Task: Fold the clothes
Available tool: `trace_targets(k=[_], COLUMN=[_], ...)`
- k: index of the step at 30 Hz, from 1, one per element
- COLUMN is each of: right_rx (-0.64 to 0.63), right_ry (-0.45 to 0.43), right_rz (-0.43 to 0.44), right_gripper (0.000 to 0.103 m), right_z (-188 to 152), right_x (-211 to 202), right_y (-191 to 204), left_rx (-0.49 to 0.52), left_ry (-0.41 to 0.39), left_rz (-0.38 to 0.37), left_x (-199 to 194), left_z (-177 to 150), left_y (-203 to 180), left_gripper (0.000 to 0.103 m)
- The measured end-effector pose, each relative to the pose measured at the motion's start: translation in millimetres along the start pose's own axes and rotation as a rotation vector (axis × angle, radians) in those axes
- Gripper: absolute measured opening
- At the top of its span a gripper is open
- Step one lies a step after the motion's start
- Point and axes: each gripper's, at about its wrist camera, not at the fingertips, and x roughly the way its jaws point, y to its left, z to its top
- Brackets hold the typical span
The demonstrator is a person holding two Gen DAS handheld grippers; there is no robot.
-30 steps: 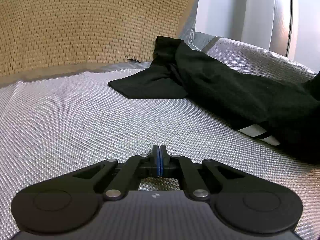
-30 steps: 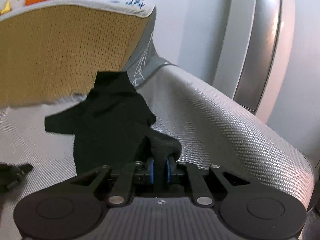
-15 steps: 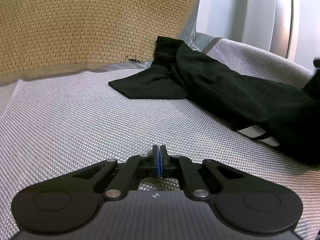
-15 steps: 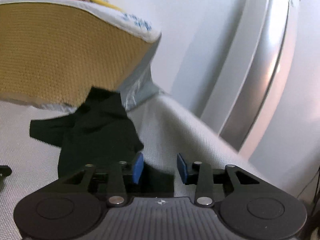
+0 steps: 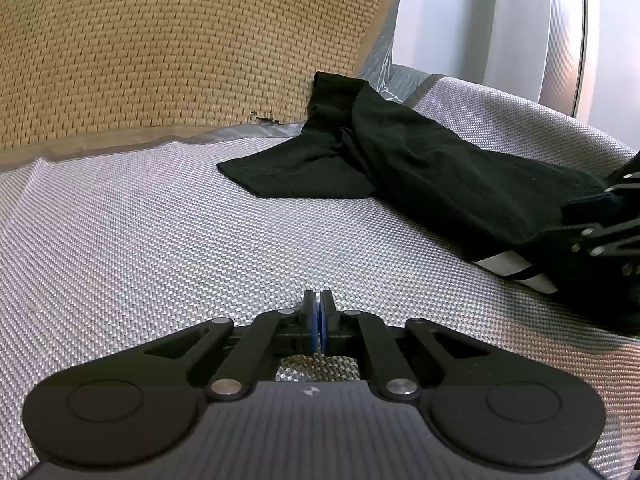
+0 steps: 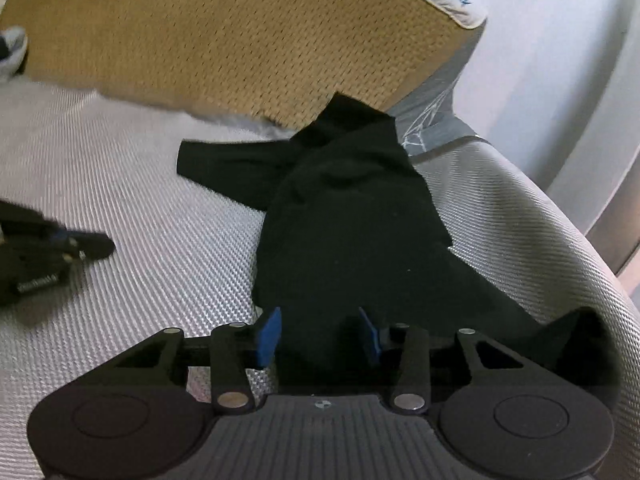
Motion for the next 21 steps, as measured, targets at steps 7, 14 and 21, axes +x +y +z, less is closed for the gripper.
trace_targets(k=[7, 14, 21], right_rx=[-0.099, -0.050, 0.071], right_ry=[0.045, 0.015, -0.089], right_rz=[0.004, -0.010, -0.128], right_gripper=[0.045, 0.007, 0.006], right_z=[-3, -5, 7], right_x=[23, 14, -8], right_y=[14, 0, -53], left_rx=[-0.001, 0.006, 0.003], left_ry=[0.005, 0.005, 0.006], left_rz=[-0.002, 0.001, -0.003], left_x=[0, -1, -2], left_z=[1, 0, 0], left_y=[0, 0, 1], left_gripper=[0.004, 0.005, 0.006])
